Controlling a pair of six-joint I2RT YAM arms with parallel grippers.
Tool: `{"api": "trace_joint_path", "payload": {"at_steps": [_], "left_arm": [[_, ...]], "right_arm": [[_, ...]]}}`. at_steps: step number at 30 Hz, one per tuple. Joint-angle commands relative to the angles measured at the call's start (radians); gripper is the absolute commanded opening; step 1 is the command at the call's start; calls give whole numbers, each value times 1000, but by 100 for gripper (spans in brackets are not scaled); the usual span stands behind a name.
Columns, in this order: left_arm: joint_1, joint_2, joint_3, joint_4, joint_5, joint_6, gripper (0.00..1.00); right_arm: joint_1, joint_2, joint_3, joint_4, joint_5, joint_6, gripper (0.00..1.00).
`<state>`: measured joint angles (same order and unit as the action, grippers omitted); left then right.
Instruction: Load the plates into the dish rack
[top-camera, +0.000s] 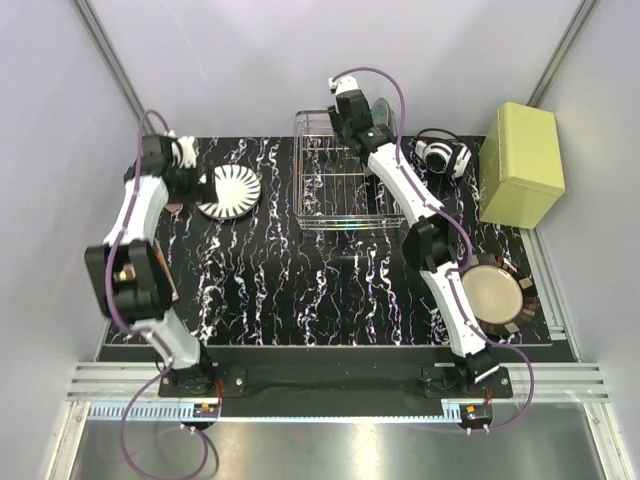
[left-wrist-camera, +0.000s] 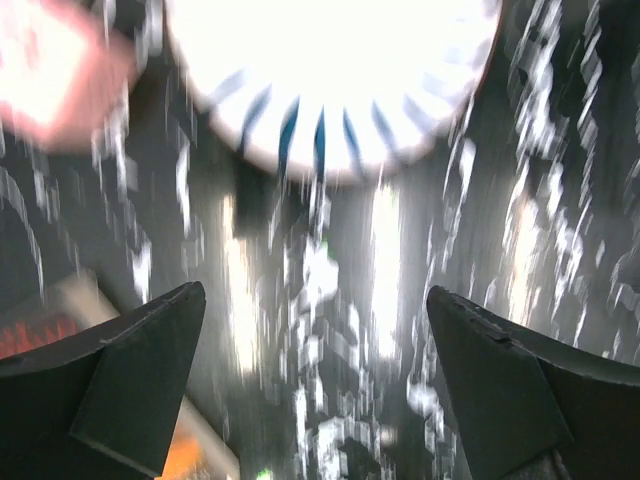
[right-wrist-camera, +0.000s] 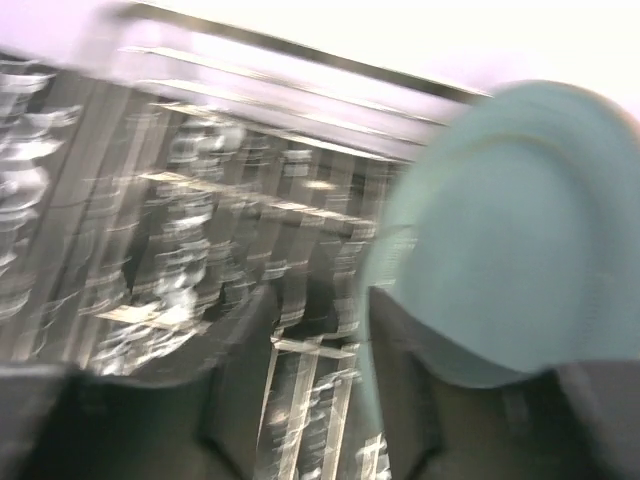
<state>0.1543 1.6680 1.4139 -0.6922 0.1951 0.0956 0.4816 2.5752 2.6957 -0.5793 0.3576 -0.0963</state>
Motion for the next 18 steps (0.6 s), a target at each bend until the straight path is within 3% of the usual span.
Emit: {"api": "trace_joint_path", "payload": {"at_steps": [1, 2, 3, 4, 5, 6, 8, 11, 12, 14, 18], "left_arm": [[2, 191, 178, 42, 138, 12, 89], [2, 263, 225, 42, 165, 33, 81], [2, 298, 252, 39, 182, 47, 61], [4, 332, 278, 37, 188, 58, 22], [-1, 393, 333, 36, 184, 76, 3], [-2, 423, 364, 36, 173, 81, 0], [-7, 502, 461, 33, 156, 101, 0], [-13, 576, 566, 4, 147, 145, 3], [-19, 582, 571, -4, 141, 160, 21], [-27, 570, 550, -6, 153, 193, 69], [-32, 481, 436, -6, 279, 257, 80]], "right_arm": [[40, -171, 41, -85, -308, 62, 59], [40, -184, 33, -105, -354, 79, 62], [38, -194, 24, -140, -405, 81, 64], [40, -219, 1, -152, -472, 84, 67], [40, -231, -14, -162, -488, 89, 71], [38, -240, -29, -169, -494, 92, 73], [40, -266, -65, -175, -503, 92, 82], [38, -282, -89, -191, -499, 90, 86], [38, -283, -93, -194, -496, 90, 86], [38, -288, -96, -195, -496, 87, 86], [38, -286, -105, -205, -488, 83, 87]]}}
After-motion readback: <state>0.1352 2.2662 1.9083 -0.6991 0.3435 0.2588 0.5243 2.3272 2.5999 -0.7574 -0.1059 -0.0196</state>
